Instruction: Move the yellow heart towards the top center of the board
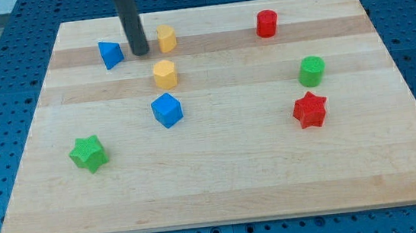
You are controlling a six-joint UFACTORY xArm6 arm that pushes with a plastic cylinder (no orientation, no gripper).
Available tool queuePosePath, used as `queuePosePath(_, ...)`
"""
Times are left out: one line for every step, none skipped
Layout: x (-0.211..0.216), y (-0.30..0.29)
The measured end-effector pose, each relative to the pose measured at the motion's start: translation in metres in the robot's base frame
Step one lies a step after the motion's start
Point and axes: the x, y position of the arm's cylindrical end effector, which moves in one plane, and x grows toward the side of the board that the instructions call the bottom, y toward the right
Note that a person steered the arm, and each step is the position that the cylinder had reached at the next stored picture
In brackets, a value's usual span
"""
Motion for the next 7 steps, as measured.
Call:
queuePosePath(0.0,0.047)
queuePosePath(0.0,0.048)
queuePosePath(-0.024,0.041)
queuePosePath(-0.041,0.037)
queuePosePath(-0.041,0.037)
queuePosePath(-0.061,0.037)
queuePosePath(-0.066,0.037)
